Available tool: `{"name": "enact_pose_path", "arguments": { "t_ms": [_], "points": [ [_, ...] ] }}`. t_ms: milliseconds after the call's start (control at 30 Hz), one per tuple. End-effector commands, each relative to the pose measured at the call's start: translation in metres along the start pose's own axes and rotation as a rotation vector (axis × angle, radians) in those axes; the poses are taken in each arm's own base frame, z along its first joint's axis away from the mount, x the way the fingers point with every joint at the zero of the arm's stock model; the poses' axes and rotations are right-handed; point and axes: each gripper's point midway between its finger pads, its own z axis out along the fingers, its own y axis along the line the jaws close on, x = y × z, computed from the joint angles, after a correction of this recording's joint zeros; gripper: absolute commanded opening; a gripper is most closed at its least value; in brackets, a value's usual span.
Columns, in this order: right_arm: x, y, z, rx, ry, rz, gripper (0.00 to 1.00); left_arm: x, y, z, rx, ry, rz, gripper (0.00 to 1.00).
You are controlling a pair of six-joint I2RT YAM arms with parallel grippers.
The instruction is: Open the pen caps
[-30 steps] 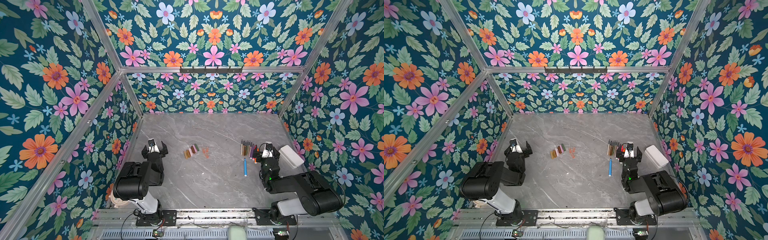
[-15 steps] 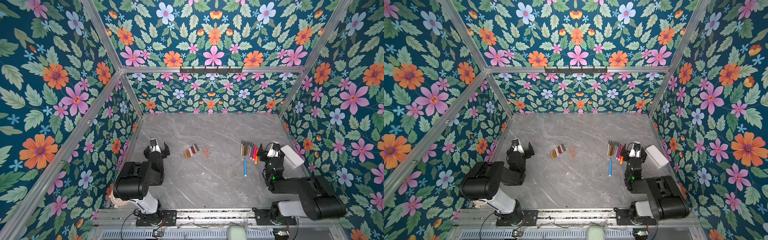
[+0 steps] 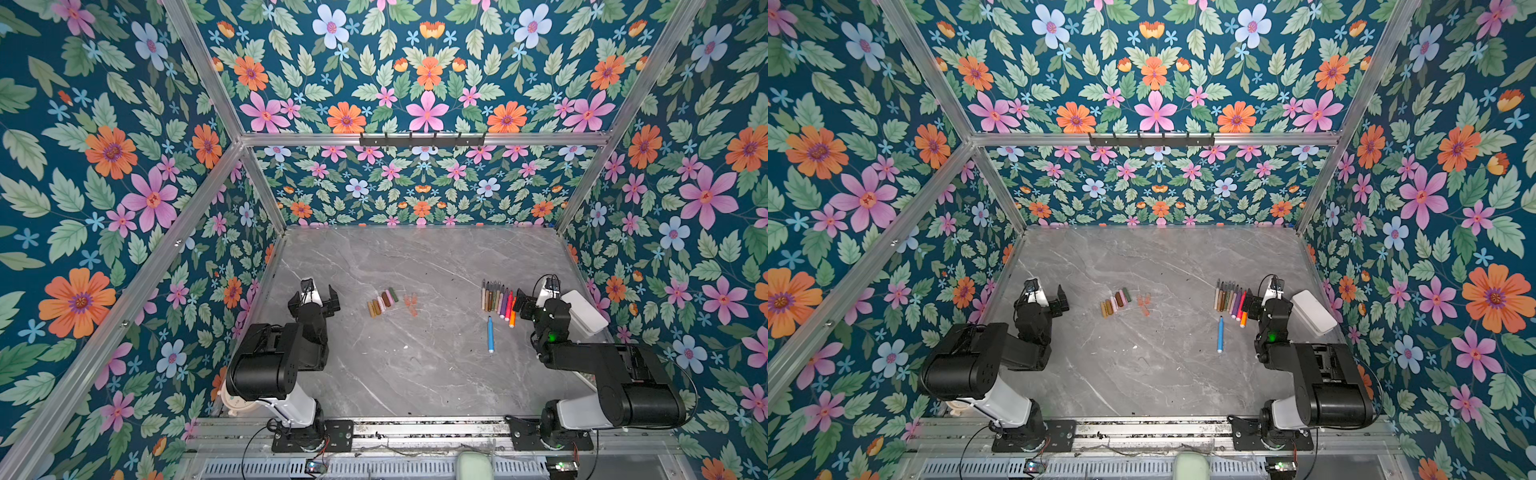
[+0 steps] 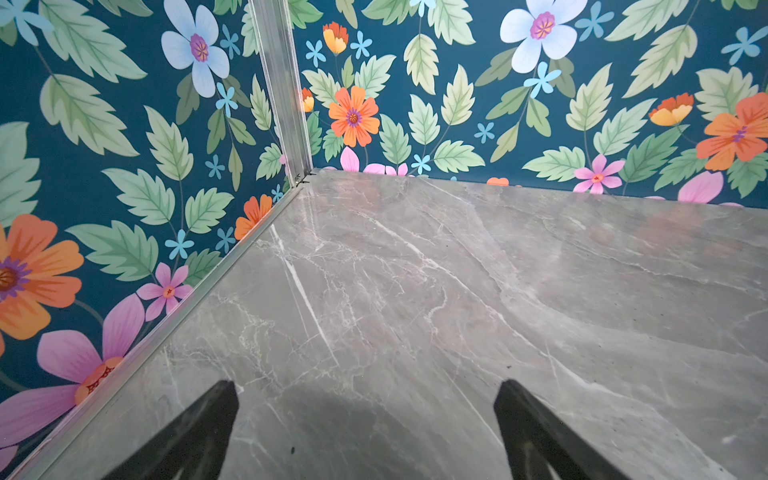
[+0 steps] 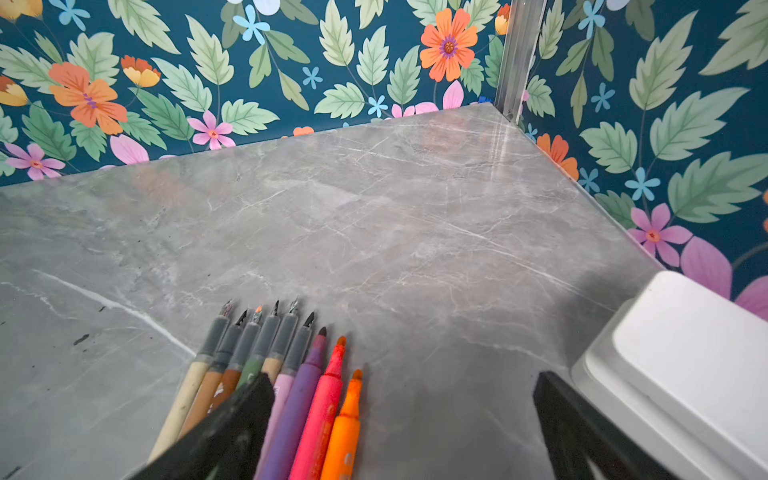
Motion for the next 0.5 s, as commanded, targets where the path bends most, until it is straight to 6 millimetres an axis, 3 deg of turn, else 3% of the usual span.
{"name": "enact_pose_path", "arguments": {
  "t_ms": [0, 467],
  "points": [
    [-0.001, 0.0033, 0.0004, -0.015, 0.0, 0.005, 0.98, -0.0048, -0.0003, -0.0001, 0.001, -0.017, 0.002, 1.0],
    [-0.0001, 0.0073, 0.0017, -0.019, 0.01, -0.015, 0.98, -0.0048, 0.0, 0.0, 0.0, -0.017, 0.003, 1.0]
  ]
}}
